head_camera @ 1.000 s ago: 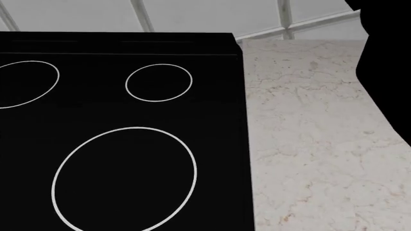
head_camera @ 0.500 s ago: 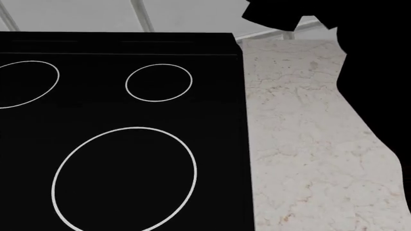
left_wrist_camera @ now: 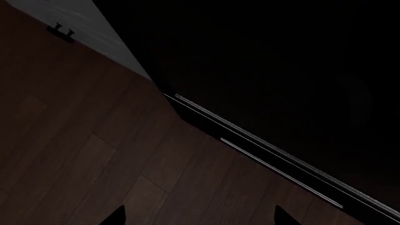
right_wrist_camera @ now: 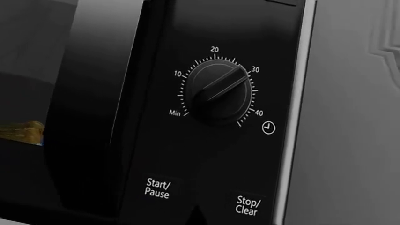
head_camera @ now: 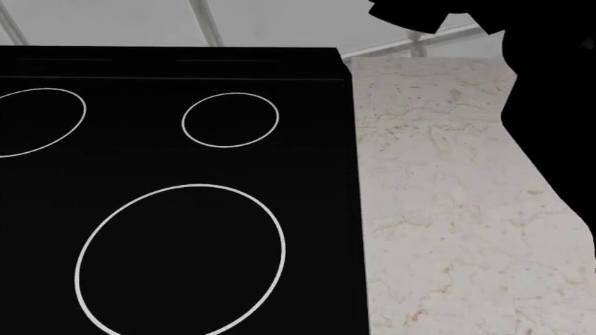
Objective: Press the stop button on the microwave
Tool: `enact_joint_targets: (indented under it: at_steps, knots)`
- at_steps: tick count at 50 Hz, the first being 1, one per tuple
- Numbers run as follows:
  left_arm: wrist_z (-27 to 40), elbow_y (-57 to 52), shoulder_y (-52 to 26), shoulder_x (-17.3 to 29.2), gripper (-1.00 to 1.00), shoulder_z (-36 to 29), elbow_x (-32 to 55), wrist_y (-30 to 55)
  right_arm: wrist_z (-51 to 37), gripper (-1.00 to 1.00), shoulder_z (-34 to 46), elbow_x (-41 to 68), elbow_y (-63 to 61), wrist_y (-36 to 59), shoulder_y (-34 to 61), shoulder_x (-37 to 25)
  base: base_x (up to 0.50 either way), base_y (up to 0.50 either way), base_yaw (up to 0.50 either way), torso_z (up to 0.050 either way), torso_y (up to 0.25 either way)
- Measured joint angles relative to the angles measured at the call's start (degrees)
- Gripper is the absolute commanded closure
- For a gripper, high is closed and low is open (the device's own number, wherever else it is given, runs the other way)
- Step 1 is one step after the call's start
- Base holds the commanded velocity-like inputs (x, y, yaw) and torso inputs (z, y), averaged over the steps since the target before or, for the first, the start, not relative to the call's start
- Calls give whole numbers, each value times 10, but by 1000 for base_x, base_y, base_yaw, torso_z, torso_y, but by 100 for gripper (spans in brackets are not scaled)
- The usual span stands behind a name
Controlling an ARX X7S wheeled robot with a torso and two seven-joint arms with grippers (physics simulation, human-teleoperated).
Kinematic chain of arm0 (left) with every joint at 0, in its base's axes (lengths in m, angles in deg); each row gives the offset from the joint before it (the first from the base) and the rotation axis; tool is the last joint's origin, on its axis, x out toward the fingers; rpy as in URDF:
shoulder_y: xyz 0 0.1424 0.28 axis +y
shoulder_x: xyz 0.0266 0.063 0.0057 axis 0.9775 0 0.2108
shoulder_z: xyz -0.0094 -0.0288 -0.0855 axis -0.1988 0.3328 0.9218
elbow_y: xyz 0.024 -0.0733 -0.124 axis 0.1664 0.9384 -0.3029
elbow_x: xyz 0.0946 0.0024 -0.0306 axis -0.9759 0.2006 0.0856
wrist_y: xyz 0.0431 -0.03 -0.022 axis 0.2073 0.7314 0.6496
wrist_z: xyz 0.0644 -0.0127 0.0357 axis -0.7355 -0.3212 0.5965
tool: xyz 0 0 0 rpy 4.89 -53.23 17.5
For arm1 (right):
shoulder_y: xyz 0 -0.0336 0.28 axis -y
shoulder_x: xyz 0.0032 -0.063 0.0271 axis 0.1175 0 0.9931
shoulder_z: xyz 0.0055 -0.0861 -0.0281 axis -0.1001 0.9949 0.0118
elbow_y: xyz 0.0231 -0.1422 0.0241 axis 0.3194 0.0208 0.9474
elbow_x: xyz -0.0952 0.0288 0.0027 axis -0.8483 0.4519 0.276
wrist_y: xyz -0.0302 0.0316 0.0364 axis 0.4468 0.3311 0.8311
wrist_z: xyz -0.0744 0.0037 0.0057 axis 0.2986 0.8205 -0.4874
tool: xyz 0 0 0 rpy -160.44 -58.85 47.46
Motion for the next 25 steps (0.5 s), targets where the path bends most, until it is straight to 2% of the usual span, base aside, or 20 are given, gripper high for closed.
enact_joint_targets:
  at_steps: [25]
  knots:
    - [0,0,0,0,-100,0,0,0,28,100,22,-44,54,-5,-1,-12,0,0,0,0,0]
